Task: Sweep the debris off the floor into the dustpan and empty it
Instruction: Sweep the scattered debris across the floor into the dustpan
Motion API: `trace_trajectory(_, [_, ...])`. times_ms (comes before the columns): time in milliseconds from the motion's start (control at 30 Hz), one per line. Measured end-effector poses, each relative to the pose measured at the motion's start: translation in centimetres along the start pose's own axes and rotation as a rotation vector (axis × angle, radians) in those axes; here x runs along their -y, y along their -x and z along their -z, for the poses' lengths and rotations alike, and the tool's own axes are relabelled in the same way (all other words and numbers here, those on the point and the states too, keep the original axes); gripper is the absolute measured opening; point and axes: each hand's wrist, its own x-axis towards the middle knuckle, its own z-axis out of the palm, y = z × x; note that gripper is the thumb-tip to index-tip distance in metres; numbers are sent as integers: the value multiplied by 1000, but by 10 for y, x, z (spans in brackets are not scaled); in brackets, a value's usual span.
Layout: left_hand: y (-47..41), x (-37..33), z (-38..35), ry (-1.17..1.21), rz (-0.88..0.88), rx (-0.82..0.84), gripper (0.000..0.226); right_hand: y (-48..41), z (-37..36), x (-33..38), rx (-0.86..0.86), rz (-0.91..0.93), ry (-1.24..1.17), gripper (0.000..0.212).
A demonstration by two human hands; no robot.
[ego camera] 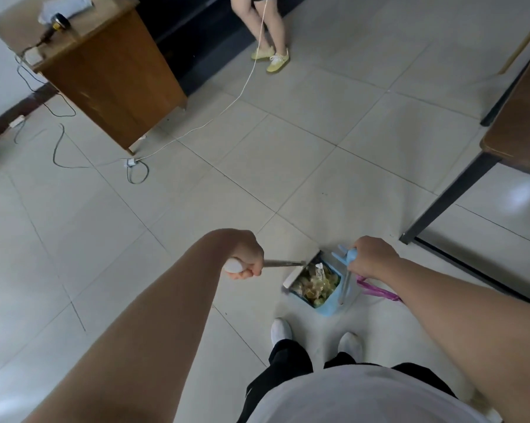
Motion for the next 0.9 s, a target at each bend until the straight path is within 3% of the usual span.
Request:
trace_trajectory(133, [7,-2,6,43,13,-84,21,6,3,-5,-20,24,48,16])
trace_trajectory(300, [-7,-8,-12,74,51,-150,4,10,3,-21,-39,50,48,12])
trace_trajectory(367, [-13,-9,-25,62,59,-155,7,10,4,-28,-37,42,41,14])
trace_trajectory(600, [-18,-23,-59,178,63,-4,11,8,5,-37,35,17,-5,36])
trace_trajectory(800, [6,-33,-45,154,8,17,7,6,2,-25,-54,42,-7,15])
trace_trajectory(900, [15,-27,-42,145,10,13,6,5,2,-17,-79,58,-12,21])
